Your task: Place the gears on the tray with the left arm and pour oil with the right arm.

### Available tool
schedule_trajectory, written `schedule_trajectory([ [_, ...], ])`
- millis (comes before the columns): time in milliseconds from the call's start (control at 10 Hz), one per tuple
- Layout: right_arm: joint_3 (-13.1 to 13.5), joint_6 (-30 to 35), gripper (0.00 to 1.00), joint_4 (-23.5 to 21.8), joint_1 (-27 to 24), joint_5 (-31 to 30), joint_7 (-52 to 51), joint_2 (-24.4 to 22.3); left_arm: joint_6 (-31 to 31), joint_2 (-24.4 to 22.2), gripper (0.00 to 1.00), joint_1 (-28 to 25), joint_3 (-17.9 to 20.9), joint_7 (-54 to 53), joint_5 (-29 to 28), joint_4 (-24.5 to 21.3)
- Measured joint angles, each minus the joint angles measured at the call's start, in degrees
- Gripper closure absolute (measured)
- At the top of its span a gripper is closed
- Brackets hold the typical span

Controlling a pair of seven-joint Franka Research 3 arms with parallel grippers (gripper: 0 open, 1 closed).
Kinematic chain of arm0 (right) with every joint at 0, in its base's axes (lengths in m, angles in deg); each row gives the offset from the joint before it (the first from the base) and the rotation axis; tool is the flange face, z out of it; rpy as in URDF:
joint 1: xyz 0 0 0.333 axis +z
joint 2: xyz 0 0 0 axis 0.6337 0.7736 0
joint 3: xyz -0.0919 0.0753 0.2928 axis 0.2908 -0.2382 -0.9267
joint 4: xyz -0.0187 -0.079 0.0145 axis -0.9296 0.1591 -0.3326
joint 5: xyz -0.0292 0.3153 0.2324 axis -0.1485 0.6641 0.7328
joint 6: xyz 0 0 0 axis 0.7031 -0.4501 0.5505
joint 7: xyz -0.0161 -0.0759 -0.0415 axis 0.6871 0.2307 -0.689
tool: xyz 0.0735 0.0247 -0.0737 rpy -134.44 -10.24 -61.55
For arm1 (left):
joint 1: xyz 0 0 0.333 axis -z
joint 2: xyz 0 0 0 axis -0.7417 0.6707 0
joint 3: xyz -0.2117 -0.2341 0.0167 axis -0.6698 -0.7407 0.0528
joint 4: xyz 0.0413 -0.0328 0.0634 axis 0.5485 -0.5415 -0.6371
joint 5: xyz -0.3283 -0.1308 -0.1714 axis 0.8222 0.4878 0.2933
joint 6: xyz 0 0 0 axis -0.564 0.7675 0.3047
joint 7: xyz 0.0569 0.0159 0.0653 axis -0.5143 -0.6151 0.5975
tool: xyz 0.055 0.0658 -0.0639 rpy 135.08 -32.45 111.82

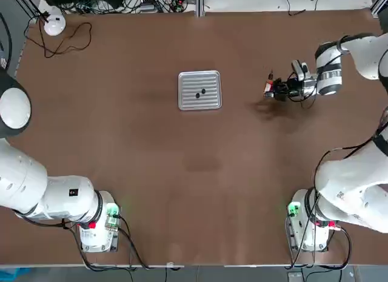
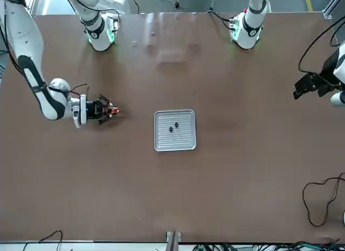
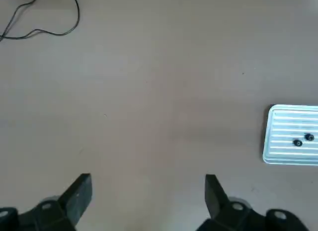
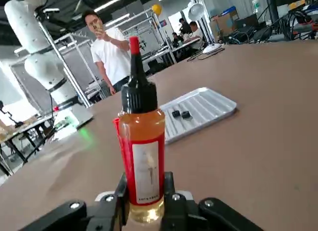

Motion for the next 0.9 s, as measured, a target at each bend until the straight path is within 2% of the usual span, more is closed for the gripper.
schedule_trajectory([
  [400, 0.01, 0.49, 0.70, -0.54, -10.09, -9.40, -4.85, 0.00, -0.01, 0.12, 0.00, 0.08, -0.09, 0.00, 0.01, 0.00],
  [900, -0.01, 0.92, 0.70, -0.50, -15.73, -14.19, -10.64, 0.00, -0.01, 0.39, 0.00, 0.11, -0.12, 0.02, 0.01, 0.00],
])
